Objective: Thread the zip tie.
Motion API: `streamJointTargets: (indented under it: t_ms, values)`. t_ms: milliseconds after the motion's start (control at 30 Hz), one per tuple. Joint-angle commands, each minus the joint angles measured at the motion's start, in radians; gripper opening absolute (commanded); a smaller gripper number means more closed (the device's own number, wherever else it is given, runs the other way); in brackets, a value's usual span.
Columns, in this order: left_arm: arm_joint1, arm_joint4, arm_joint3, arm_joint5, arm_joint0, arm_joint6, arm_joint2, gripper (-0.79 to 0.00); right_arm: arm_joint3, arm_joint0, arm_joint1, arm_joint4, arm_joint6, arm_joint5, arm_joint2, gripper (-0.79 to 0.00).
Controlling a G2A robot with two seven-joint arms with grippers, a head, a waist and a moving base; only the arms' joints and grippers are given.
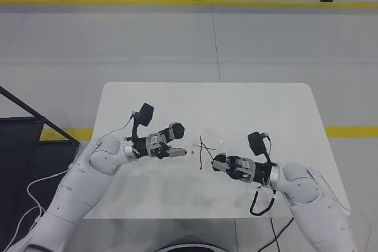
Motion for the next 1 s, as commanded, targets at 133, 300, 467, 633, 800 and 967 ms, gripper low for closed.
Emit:
streamJointTargets:
  t_ms: [133, 300, 467, 633, 800, 967]
  values:
    - [-0.004, -0.032, -0.036, 0.037, 0.020, 0.031, 0.009, 0.000, 0.005, 0.011, -0.001, -0.022, 0.002, -0.005, -0.029, -0.785]
    - [-0.009, -0.209, -0.009, 0.087, 0.004, -0.016, 0.049, -0.326, 0.028, 0.035, -0.001, -0.016, 0.014, -0.068, -0.060, -0.785]
    - [-0.015, -0.453, 0.046, 0.108, -0.033, -0.150, 0.099, -0.252, 0.050, 0.056, 0.001, -0.014, 0.019, -0.085, -0.078, -0.785]
    - [-0.018, -0.667, 0.094, 0.128, -0.069, -0.322, 0.131, -0.354, 0.067, 0.067, 0.003, -0.013, 0.012, -0.093, -0.087, -0.785]
    - [-0.023, -0.804, 0.128, 0.158, -0.100, -0.453, 0.154, -0.394, 0.069, 0.071, 0.007, -0.015, 0.002, -0.089, -0.093, -0.785]
    - [-0.028, -0.841, 0.132, 0.208, -0.120, -0.503, 0.179, -0.394, 0.071, 0.074, 0.010, -0.016, -0.008, -0.083, -0.097, -0.785]
